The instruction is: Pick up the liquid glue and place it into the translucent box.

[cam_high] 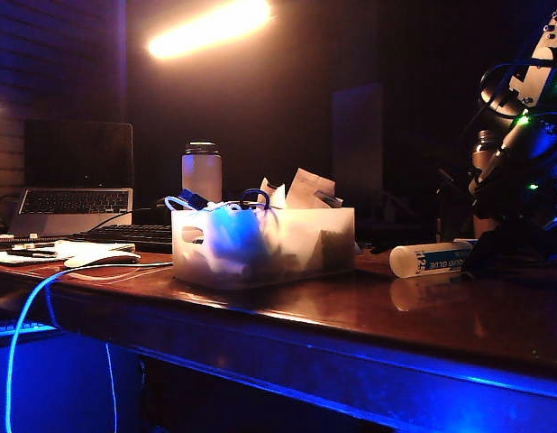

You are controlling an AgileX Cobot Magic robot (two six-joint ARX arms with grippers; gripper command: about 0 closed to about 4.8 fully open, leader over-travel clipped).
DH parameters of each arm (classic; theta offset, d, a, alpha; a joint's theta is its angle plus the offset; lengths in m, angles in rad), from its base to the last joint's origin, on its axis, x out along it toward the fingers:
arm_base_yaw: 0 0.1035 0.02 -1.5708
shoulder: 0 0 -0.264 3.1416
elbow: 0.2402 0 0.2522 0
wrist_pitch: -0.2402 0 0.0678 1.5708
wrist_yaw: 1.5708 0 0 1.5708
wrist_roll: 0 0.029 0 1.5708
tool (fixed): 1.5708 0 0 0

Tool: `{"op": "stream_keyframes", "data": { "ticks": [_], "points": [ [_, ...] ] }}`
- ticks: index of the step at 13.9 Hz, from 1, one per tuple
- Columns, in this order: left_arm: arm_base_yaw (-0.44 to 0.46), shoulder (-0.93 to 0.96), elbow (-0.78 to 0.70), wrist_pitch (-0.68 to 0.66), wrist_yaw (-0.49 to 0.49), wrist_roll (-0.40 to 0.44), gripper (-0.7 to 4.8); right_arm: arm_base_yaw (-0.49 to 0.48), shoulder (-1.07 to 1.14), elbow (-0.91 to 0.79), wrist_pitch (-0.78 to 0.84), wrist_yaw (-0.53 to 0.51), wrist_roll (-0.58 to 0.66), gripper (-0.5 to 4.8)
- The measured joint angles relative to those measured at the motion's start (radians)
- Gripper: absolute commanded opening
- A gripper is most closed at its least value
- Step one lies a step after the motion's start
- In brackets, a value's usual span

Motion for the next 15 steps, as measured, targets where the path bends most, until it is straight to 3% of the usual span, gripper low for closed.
{"op": "stream_keyframes", "data": {
  "ticks": [5,9,15],
  "points": [
    [0.0,0.0,0.0,0.0,0.0,0.0,-0.05,0.0,0.0,0.0,0.01,-0.014,-0.001,0.94],
    [0.0,0.0,0.0,0.0,0.0,0.0,-0.05,0.001,0.001,0.0,0.095,-0.087,-0.05,0.94],
    [0.0,0.0,0.0,0.0,0.0,0.0,-0.05,-0.014,-0.168,0.0,0.125,-0.085,-0.325,0.94]
  ]
}}
